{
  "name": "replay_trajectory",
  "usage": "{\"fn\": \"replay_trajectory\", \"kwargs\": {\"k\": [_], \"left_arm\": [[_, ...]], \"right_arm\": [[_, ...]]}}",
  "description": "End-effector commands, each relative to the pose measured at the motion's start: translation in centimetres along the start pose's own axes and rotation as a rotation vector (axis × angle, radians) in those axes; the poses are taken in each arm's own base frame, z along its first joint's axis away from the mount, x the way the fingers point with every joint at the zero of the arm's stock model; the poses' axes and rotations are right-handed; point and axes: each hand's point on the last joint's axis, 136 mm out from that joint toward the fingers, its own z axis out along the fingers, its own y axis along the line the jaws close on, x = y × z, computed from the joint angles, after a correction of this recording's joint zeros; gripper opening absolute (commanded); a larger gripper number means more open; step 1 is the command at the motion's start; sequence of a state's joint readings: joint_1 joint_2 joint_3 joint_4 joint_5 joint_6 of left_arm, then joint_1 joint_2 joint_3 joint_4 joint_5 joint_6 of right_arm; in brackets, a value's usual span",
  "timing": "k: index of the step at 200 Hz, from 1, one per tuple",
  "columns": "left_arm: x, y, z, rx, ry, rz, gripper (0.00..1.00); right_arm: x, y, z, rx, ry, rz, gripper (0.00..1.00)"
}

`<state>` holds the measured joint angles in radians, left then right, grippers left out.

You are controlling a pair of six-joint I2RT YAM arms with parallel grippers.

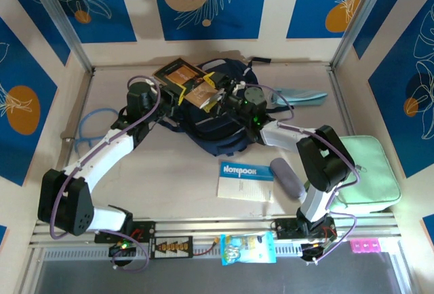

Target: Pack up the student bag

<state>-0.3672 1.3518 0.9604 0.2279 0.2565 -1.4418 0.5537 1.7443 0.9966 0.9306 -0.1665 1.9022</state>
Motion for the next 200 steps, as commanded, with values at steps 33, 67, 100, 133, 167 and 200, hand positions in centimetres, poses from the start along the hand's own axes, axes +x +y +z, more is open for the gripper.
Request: {"fn": "replay_trajectory", "kwargs": {"k": [33, 67, 100, 133, 167, 200], "left_arm": [[0.7, -3.6, -0.8, 0.096, 0.02, 0.11, 0.0], [2.1, -2.1, -0.5, 0.015, 0.066, 0.194, 0.0], [2.6, -1.3, -0.2, 0.0, 0.077, 0.199, 0.0], [2.9, -1.0, 0.2, -0.005, 0.093, 0.198, 0.0], [2.7, -0.7, 0.3, -0.018, 0.087, 0.195, 0.0], [2.6, -0.3, 0.3, -0.044, 0.086, 0.23, 0.12]], "right_arm": [[-1.8, 3.0, -2.8, -0.11, -0.072, -0.055, 0.72], [-1.0, 2.6, -2.7, -0.074, -0.037, -0.101, 0.54], [-0.5, 1.2, -2.4, -0.037, -0.028, -0.096, 0.47], [0.1, 0.4, -2.0, -0.008, -0.013, -0.108, 0.38], [0.1, -0.1, -2.4, 0.013, -0.032, -0.138, 0.25], [-0.5, -0.1, -3.3, 0.057, -0.066, -0.194, 0.11]]}}
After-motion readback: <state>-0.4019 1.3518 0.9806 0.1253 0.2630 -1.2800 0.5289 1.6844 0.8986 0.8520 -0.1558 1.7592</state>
